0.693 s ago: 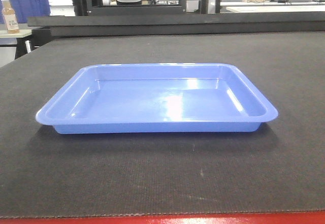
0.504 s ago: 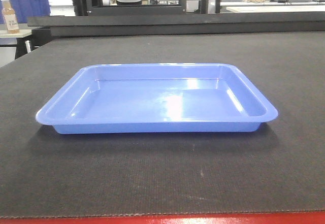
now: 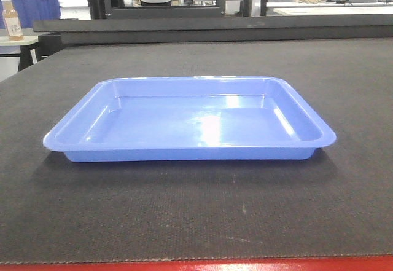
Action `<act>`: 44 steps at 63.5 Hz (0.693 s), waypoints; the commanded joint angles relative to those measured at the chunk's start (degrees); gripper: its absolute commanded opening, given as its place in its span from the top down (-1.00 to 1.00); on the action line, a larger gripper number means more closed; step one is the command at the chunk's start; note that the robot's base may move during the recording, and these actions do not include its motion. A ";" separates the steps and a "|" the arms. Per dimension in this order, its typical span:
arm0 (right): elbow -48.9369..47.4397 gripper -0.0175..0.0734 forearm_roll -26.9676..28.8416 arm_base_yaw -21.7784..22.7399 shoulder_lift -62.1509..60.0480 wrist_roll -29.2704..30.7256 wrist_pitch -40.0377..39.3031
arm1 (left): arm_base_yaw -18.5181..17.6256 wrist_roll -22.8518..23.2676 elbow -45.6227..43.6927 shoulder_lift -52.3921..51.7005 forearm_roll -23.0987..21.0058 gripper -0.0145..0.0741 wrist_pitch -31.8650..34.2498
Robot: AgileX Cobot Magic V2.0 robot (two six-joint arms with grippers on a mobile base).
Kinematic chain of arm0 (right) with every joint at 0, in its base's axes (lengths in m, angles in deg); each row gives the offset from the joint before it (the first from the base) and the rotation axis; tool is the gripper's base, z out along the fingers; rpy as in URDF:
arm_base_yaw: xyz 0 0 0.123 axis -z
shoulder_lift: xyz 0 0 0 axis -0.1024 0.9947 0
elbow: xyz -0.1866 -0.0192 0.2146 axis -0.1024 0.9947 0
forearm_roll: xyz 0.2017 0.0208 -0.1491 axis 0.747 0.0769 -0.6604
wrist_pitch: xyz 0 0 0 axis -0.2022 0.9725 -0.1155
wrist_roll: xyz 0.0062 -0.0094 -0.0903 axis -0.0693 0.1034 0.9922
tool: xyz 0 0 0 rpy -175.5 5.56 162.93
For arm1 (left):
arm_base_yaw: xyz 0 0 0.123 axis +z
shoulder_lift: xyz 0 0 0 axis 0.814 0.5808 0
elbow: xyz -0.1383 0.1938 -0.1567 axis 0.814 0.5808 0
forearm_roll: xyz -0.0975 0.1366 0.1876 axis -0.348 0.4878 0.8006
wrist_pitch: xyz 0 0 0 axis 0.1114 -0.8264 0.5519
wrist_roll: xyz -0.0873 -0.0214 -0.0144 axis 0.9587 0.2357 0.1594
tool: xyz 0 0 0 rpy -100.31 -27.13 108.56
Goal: Grab blue tray and place on right shelf
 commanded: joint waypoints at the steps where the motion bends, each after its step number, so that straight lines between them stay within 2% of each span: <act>1: -1.26 0.49 -0.04 0.29 -1.19 0.61 -6.09 | -0.05 -0.03 1.66 -0.85 -0.40 0.78 6.58; 9: -1.47 0.49 2.13 0.29 -1.14 0.41 -10.08 | -0.05 -0.03 1.24 -0.75 -0.40 0.78 8.60; 15: -4.63 0.49 4.53 0.29 -1.14 0.39 -11.84 | -0.05 -0.03 -2.29 -0.48 -0.40 0.78 9.43; 18: -7.87 0.49 4.68 0.29 -1.14 0.39 -9.30 | -0.05 -0.03 -5.85 -0.48 -0.40 0.78 6.05; 24: -16.87 0.45 4.68 0.29 0.19 0.39 1.00 | -0.05 -0.03 -16.65 1.45 0.95 0.78 -10.32; 28: -22.61 0.28 4.68 0.29 2.48 0.39 7.71 | -0.05 -1.93 -23.70 4.42 1.04 0.75 -19.67; 32: -26.85 0.04 4.68 0.29 5.68 0.39 11.63 | -0.05 -4.42 -28.90 7.97 0.38 0.68 -25.36; 39: -30.14 -0.44 4.68 0.29 11.91 0.39 12.25 | -0.05 -6.03 -34.92 13.90 -0.03 0.43 -29.21; 44: -30.62 -0.64 4.68 0.29 16.76 0.39 10.72 | -0.05 -6.03 -36.78 18.22 -0.77 0.16 -30.84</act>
